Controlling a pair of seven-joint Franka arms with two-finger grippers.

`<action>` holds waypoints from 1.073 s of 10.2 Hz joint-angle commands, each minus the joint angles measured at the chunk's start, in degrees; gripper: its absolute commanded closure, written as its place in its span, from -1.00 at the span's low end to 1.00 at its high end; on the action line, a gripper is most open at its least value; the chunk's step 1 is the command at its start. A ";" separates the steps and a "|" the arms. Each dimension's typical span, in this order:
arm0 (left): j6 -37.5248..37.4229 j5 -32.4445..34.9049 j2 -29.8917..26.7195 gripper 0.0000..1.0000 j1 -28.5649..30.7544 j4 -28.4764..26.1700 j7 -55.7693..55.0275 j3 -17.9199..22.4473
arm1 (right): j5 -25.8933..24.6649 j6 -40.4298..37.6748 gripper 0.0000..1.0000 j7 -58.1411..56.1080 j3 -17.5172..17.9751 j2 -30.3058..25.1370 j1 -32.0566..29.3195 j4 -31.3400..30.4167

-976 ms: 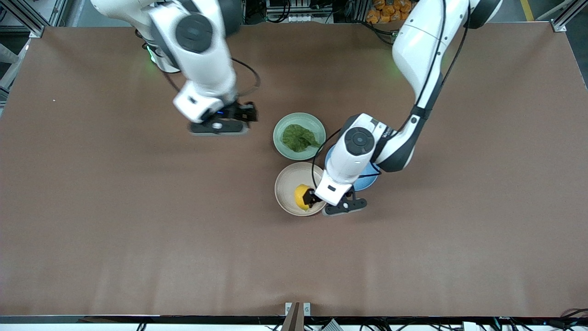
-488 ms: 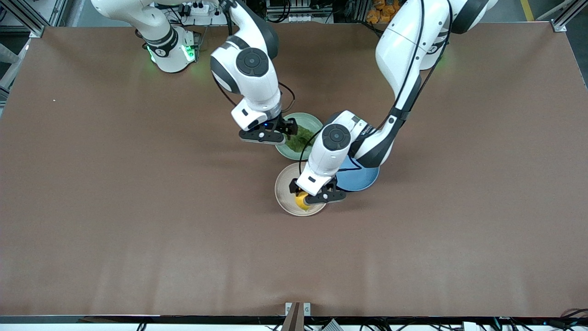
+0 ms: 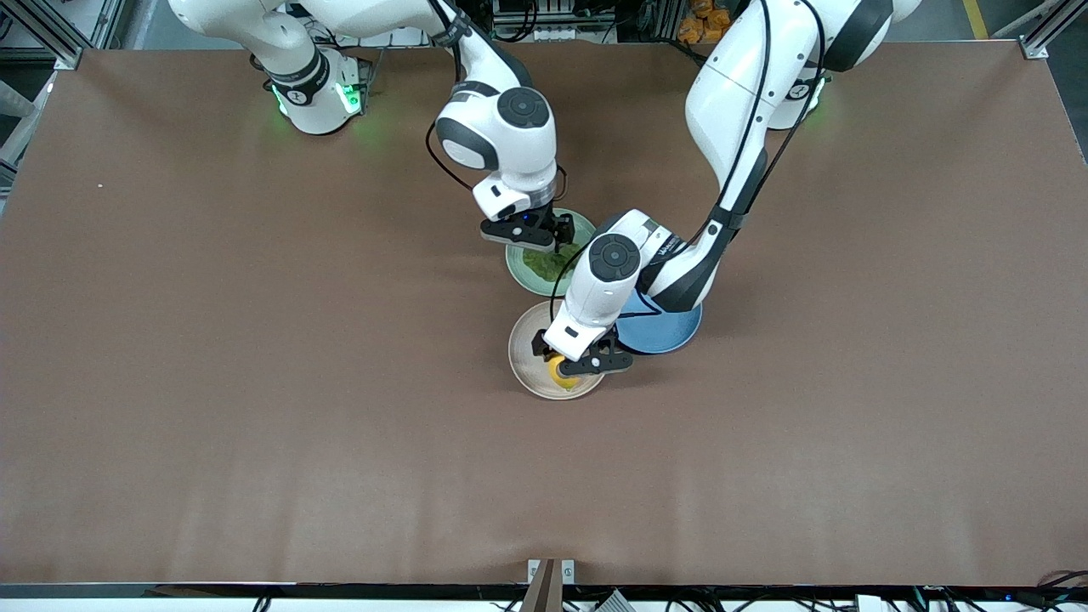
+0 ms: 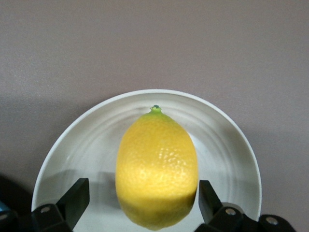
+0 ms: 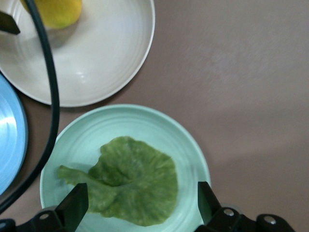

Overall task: Pick lemon and lettuce from plates
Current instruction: 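Close the left gripper on the lemon while the right gripper grasps the lettuce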

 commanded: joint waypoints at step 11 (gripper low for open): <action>-8.73 -0.01 -9.36 1.00 1.70 -0.09 -3.91 1.11 | -24.62 4.66 -0.64 27.67 5.34 12.20 -1.08 4.63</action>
